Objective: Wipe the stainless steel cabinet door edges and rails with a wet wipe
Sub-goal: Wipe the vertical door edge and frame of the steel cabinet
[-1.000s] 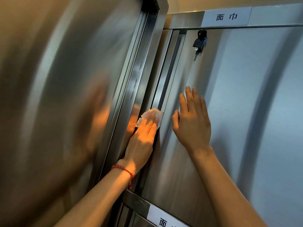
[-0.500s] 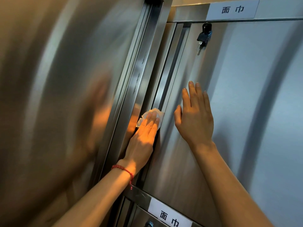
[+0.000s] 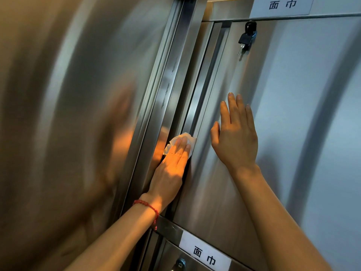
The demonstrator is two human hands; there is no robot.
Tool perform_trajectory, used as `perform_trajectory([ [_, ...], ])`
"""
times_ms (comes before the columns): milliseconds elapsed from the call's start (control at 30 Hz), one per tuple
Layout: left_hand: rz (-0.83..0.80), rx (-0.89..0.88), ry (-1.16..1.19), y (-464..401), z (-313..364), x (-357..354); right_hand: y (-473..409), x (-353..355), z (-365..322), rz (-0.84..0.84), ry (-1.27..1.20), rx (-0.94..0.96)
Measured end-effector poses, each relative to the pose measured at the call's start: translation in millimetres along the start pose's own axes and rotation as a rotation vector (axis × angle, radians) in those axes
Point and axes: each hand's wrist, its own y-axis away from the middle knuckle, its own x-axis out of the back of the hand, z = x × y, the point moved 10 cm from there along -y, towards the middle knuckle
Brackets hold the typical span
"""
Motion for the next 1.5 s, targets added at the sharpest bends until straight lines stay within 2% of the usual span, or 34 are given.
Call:
perform_trajectory([
  [467, -0.028, -0.103, -0.126, 14.6, 4.7, -6.4, -0.2, -1.2, 0.6, -0.015, -0.011, -0.005],
  [733, -0.063, -0.225, -0.413, 25.2, 17.6, -11.4, 0.5, -2.6, 1.4, -0.007, -0.006, 0.001],
  [933, -0.080, -0.289, -0.497, 28.7, 23.6, -9.0, 0.8, -4.0, 1.9, -0.021, -0.012, -0.003],
  [1067, -0.100, -0.251, -0.505, 28.9, 18.9, -11.8, 1.1, -3.0, 1.8, -0.008, -0.007, -0.002],
  [1500, -0.093, -0.130, -0.288, 42.9, 11.0, -13.3, 1.2, -3.3, 1.8, -0.012, 0.004, 0.001],
])
